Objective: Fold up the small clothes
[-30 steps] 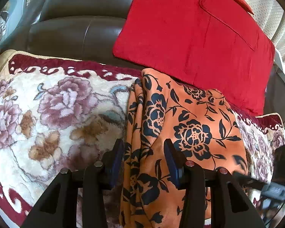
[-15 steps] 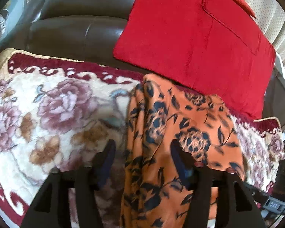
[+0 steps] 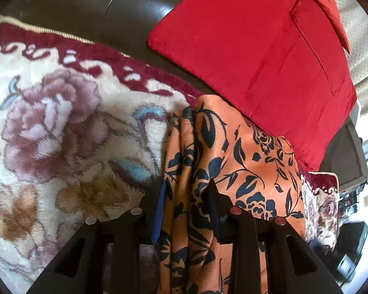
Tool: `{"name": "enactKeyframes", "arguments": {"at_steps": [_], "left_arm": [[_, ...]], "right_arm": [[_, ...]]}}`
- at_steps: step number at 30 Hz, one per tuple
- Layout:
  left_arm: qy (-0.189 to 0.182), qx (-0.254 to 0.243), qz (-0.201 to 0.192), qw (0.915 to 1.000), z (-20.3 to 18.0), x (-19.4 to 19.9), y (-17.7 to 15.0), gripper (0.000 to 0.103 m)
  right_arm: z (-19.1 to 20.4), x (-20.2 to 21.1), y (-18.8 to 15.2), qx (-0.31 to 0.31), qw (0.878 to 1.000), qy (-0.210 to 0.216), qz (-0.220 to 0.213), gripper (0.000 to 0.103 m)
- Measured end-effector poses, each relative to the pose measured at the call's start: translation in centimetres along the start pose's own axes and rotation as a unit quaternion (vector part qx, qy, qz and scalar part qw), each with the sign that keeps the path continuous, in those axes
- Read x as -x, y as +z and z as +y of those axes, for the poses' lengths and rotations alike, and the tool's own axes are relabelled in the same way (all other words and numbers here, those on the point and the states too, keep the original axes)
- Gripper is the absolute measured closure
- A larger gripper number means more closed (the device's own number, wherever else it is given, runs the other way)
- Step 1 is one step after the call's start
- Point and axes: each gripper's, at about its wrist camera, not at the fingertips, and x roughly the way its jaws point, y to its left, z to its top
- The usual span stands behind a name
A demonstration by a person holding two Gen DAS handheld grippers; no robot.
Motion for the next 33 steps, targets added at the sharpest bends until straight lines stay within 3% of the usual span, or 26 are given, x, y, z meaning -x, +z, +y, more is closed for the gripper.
{"name": "enactKeyframes", "arguments": {"at_steps": [3,6,7,10,11,18,29,31,32,33], "left_arm": [[0.009,-0.022,-0.006,0.9997,-1.6,1.0,-0.5,0.060],[0.017,-0.068,-0.022,0.9973,-3.6,2.2,-1.8,0.036],[0.032,-0.082,-0.031,0.9956,-3.9,2.3,-2.2,0.035],[0.096,-0.108,-0.019,0.9893,-4.2,1.3,-3.0,0.035],[0.102,-0.110,-0.017,0.9885,-4.2,1.0,-3.2,0.035],[0.103,-0.112,-0.023,0.9882,-4.8,1.0,-3.7,0.034],[0.083,-0.101,-0.015,0.9913,-2.7,-0.2,-3.0,0.032],[0.062,-0.086,-0.011,0.9943,-1.6,-0.6,-3.0,0.033],[0.054,-0.084,-0.011,0.9949,-1.3,-0.6,-2.9,0.033],[0.048,-0.087,-0.009,0.9950,-1.2,-0.6,-2.9,0.041]], "right_arm": [[-0.7,-2.3,1.8,-0.020,0.999,0.009,0.029,0.035],[-1.1,-4.3,2.1,-0.028,0.998,0.017,0.056,0.035],[-1.2,-4.8,2.0,-0.029,0.998,0.020,0.061,0.035],[-0.8,-5.2,1.5,-0.017,0.998,0.014,0.059,0.035],[-0.6,-5.1,1.5,-0.014,0.998,0.012,0.062,0.035],[0.2,-4.5,1.2,-0.007,0.998,-0.005,0.062,0.034],[0.5,-5.7,1.2,0.001,0.998,-0.009,0.063,0.034],[1.0,-6.0,1.2,0.017,0.998,-0.022,0.064,0.043],[1.2,-6.2,1.2,0.022,0.997,-0.020,0.072,0.058],[1.6,-6.2,1.4,0.029,0.996,-0.028,0.075,0.061]]}}
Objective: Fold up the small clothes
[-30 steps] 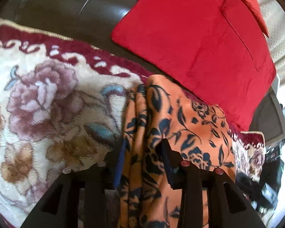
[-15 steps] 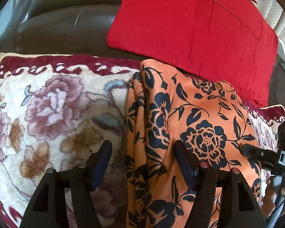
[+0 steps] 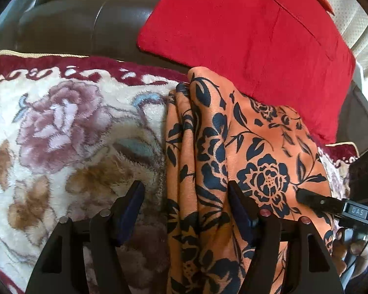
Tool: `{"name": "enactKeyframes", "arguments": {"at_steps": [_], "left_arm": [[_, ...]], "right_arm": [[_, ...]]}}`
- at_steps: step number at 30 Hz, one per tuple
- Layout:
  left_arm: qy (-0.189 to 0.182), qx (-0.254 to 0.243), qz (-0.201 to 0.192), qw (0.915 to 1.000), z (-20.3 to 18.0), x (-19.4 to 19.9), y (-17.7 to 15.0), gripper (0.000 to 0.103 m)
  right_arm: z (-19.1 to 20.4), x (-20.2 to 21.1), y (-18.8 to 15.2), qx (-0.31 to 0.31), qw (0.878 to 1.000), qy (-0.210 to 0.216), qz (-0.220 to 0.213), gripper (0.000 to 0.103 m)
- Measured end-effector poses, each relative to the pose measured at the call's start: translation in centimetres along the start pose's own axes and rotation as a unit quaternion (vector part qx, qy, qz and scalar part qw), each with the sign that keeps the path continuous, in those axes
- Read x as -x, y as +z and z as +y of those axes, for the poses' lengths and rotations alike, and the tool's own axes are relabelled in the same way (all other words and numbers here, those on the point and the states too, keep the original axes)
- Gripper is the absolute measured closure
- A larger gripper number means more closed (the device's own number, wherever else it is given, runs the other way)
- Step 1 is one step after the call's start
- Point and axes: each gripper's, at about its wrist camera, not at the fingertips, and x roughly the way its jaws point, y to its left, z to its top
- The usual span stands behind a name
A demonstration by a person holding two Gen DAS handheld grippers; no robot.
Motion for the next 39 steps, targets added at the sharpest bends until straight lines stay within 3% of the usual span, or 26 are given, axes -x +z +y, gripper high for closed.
{"name": "enactKeyframes", "arguments": {"at_steps": [2,3,5,7,12,15,16,17,19,21,23,26,31,35,39], "left_arm": [[-0.023,0.000,0.006,0.9997,-0.1,0.2,0.2,0.067],[-0.032,0.003,0.013,0.9994,-0.3,0.3,0.4,0.075],[-0.022,-0.007,0.004,0.9997,-1.5,1.0,0.8,0.079],[-0.041,-0.007,0.001,0.9991,-2.9,1.5,1.0,0.080],[-0.086,-0.038,-0.025,0.9953,-9.4,2.4,1.8,0.080],[-0.100,-0.051,-0.015,0.9936,-12.7,0.9,2.0,0.078],[-0.093,-0.057,0.000,0.9940,-13.7,-0.6,1.8,0.073],[-0.082,-0.061,0.012,0.9947,-14.2,-2.0,1.5,0.070],[-0.028,-0.070,0.057,0.9956,-14.5,-5.2,0.2,0.063],[-0.039,-0.063,0.046,0.9962,-13.9,-5.1,-0.6,0.057],[-0.021,-0.069,0.031,0.9969,-13.7,-4.0,-0.9,0.050],[-0.013,-0.072,0.015,0.9972,-13.3,-2.3,-1.1,0.050],[0.016,-0.082,-0.009,0.9964,-12.9,-0.1,-1.8,0.050],[0.017,-0.081,-0.009,0.9965,-12.5,0.5,-1.7,0.050],[0.013,-0.081,-0.007,0.9966,-12.4,1.1,-2.1,0.050]], "right_arm": [[1.5,0.5,0.2,0.030,0.999,-0.018,-0.003,0.065],[2.4,1.1,0.4,0.046,0.999,-0.022,-0.007,0.067],[3.4,2.8,0.7,0.061,0.998,-0.016,-0.019,0.067],[3.7,5.0,1.0,0.073,0.996,-0.022,-0.035,0.068],[0.4,11.5,2.1,0.061,0.995,-0.029,-0.073,0.068],[-3.6,14.0,2.7,0.031,0.995,-0.031,-0.092,0.067],[-4.7,14.1,2.7,0.022,0.995,-0.032,-0.094,0.065],[-6.9,13.8,2.7,-0.004,0.995,-0.039,-0.091,0.056],[-9.9,13.0,2.0,-0.043,0.994,-0.061,-0.080,0.054],[-11.5,13.5,0.7,-0.062,0.993,-0.039,-0.097,0.052],[-11.3,14.3,0.1,-0.056,0.991,-0.042,-0.112,0.052],[-8.6,16.3,-0.3,-0.010,0.984,-0.095,-0.148,0.051],[-4.2,19.0,-1.8,0.048,0.972,-0.114,-0.198,0.051],[-2.3,16.7,-2.7,0.070,0.981,-0.088,-0.160,0.051],[-4.5,12.5,-2.9,0.029,0.991,-0.088,-0.097,0.050]]}}
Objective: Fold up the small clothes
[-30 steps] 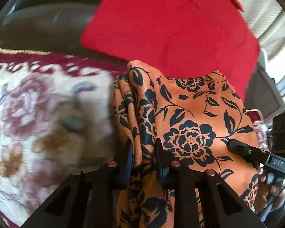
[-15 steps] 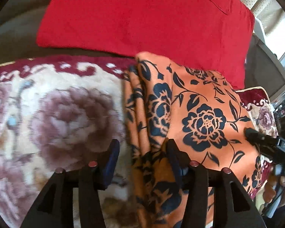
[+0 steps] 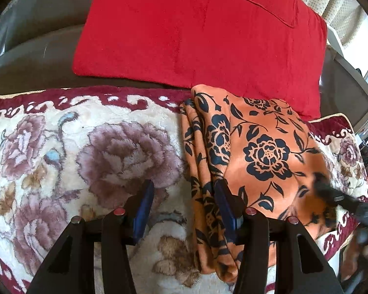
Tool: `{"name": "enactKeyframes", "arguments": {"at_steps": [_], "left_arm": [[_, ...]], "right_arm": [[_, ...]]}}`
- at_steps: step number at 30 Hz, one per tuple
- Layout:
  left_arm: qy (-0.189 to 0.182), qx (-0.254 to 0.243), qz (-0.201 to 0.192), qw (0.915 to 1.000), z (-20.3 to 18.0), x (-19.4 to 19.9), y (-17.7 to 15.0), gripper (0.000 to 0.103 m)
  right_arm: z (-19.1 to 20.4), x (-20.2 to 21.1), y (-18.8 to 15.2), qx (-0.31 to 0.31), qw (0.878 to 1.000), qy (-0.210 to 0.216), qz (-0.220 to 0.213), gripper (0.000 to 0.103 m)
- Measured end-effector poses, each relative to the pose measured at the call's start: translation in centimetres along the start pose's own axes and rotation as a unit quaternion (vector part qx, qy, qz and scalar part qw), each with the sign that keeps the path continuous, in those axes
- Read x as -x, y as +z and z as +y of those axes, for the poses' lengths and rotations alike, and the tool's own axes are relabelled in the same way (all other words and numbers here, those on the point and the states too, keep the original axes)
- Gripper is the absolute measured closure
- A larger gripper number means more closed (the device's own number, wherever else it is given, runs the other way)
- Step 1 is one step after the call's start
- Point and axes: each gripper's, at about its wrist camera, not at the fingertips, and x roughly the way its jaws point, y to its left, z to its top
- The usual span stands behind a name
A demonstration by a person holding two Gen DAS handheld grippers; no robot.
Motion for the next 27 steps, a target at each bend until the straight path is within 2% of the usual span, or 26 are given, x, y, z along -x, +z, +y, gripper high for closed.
{"name": "enactKeyframes", "arguments": {"at_steps": [6,8,10,11,17,19,20,22,24,27], "left_arm": [[-0.004,-0.005,-0.004,1.0000,-0.5,0.3,-0.3,0.050],[-0.007,-0.006,-0.003,1.0000,-0.8,0.1,-0.4,0.050],[-0.008,-0.009,0.001,0.9999,-1.2,-0.1,-0.4,0.050],[-0.009,-0.010,0.002,0.9999,-1.4,-0.2,-0.5,0.050],[-0.026,-0.005,-0.006,0.9996,-1.8,0.3,-0.5,0.048],[-0.038,-0.005,-0.016,0.9991,-2.2,0.6,-0.5,0.040],[-0.032,-0.015,-0.021,0.9992,-2.5,0.5,-0.7,0.040],[-0.001,-0.042,0.008,0.9991,-3.0,-1.6,-1.2,0.040],[-0.009,-0.015,0.048,0.9987,-2.0,-3.9,-2.0,0.042],[-0.029,0.012,0.037,0.9988,-1.2,-3.2,-2.2,0.043]], "right_arm": [[0.7,2.3,0.8,0.009,0.999,0.005,-0.042,0.050],[0.2,1.7,1.2,0.000,0.999,-0.001,-0.036,0.049],[-1.0,-0.5,1.2,-0.015,1.000,-0.010,-0.002,0.048],[-1.6,-0.9,1.0,-0.024,1.000,-0.015,0.002,0.048],[-0.5,1.7,1.8,-0.008,0.999,-0.001,-0.037,0.048],[-1.1,1.5,2.3,-0.015,0.999,-0.001,-0.034,0.048],[-1.7,0.9,2.4,-0.025,0.999,-0.001,-0.024,0.048],[-2.4,-0.2,2.2,-0.033,0.999,0.003,-0.011,0.048],[-2.7,-0.5,2.3,-0.041,0.999,0.019,-0.012,0.047],[-2.9,0.2,2.5,-0.053,0.998,0.025,-0.014,0.048]]}}
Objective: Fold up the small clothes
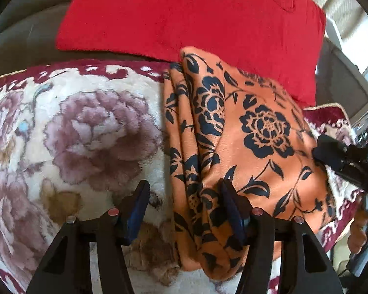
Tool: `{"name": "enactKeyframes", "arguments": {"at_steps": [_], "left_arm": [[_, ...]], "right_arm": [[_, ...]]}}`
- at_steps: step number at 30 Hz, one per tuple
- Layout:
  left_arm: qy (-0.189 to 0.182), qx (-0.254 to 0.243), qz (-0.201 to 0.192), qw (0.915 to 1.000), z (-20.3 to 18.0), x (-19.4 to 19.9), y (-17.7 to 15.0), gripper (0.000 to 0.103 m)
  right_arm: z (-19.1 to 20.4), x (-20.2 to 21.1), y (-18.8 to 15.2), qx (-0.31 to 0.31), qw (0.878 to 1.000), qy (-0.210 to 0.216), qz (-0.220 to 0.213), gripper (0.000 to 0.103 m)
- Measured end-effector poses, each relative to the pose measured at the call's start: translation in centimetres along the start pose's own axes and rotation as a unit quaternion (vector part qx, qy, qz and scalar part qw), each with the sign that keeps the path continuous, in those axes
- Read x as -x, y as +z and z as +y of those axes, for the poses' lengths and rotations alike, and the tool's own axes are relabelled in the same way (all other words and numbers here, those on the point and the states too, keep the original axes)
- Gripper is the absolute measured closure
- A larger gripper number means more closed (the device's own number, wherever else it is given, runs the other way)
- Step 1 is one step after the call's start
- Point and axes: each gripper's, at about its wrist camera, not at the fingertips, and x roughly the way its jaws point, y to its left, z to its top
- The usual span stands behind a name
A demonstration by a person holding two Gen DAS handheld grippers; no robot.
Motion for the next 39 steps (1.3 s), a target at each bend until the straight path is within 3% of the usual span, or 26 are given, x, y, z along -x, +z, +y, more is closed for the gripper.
{"name": "enactKeyframes", "arguments": {"at_steps": [4,7,14,19,25,28,31,39], "left_arm": [[0.011,-0.012,-0.018,0.9997,-0.7,1.5,0.0,0.043],[0.021,-0.011,-0.017,0.9996,-1.1,2.2,-0.1,0.043],[0.046,-0.024,-0.046,0.9976,-1.6,5.1,-0.7,0.043],[0.046,-0.018,-0.053,0.9974,-1.3,7.1,-1.6,0.039],[0.057,-0.014,-0.058,0.9966,-1.1,8.4,-2.5,0.037],[0.059,-0.010,-0.056,0.9966,-1.3,8.8,-2.6,0.037],[0.062,-0.020,-0.061,0.9960,-1.7,9.5,-2.9,0.037],[0.090,-0.031,-0.081,0.9921,-3.1,10.3,-3.4,0.028]], "right_arm": [[0.6,0.7,0.2,0.015,1.000,0.000,-0.012,0.046],[-0.4,-0.5,0.2,-0.004,1.000,-0.011,0.008,0.044],[2.6,3.2,-1.3,0.032,0.999,-0.008,-0.032,0.041],[1.4,0.9,-3.2,0.016,0.999,-0.037,0.010,0.038],[3.5,2.9,-4.9,0.047,0.998,-0.030,-0.025,0.037],[2.2,1.0,-5.7,0.031,0.998,-0.052,0.012,0.036],[2.4,2.3,-6.3,0.027,0.998,-0.047,-0.011,0.036],[5.9,6.2,-9.1,0.095,0.990,-0.085,-0.062,0.036]]}}
